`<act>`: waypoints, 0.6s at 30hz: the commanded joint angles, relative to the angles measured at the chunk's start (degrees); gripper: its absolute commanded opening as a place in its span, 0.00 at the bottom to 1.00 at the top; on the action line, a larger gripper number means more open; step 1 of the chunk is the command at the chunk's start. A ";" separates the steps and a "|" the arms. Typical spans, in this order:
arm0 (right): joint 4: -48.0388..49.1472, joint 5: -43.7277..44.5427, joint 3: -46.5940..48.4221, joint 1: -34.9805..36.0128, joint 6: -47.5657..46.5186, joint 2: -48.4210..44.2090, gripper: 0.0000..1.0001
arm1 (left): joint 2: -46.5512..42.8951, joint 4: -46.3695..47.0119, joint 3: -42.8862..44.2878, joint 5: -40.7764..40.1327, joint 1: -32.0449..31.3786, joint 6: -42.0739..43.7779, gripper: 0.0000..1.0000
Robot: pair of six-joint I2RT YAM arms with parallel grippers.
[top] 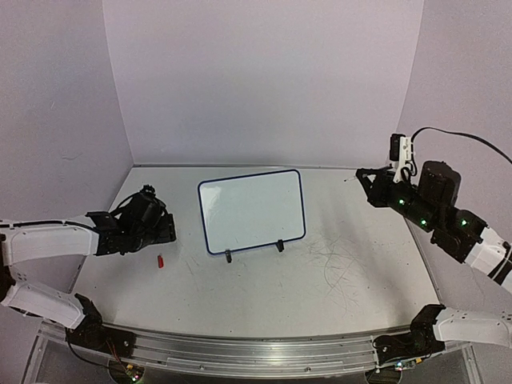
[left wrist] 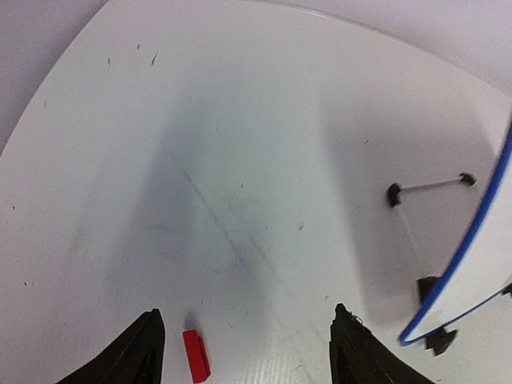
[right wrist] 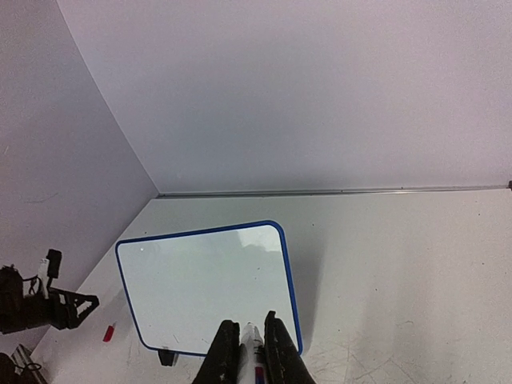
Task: Write a sentence on the whiteboard
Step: Put down the pen cap at the corner of the board, then hold the whiteboard at the center of the board.
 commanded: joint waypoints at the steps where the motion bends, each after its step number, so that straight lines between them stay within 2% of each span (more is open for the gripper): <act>1: 0.97 -0.74 0.80 -0.03 -0.45 1.67 0.00 | -6.33 -1.93 5.02 -1.77 -0.04 5.83 0.81; 6: 4.21 -3.92 0.50 -0.04 1.96 2.38 0.00 | -10.64 -0.71 5.68 -1.84 0.03 6.72 0.89; 10: 6.49 -6.13 1.51 -0.02 3.37 4.51 0.00 | -11.84 3.78 4.15 3.94 1.58 7.48 0.93; 12: 6.48 -6.23 2.26 -0.04 3.34 6.40 0.00 | -12.52 7.42 2.04 12.26 4.54 7.60 0.93; 18: 3.95 -5.46 4.30 0.01 0.99 10.29 0.00 | -12.69 20.94 -4.26 40.24 19.29 6.45 0.92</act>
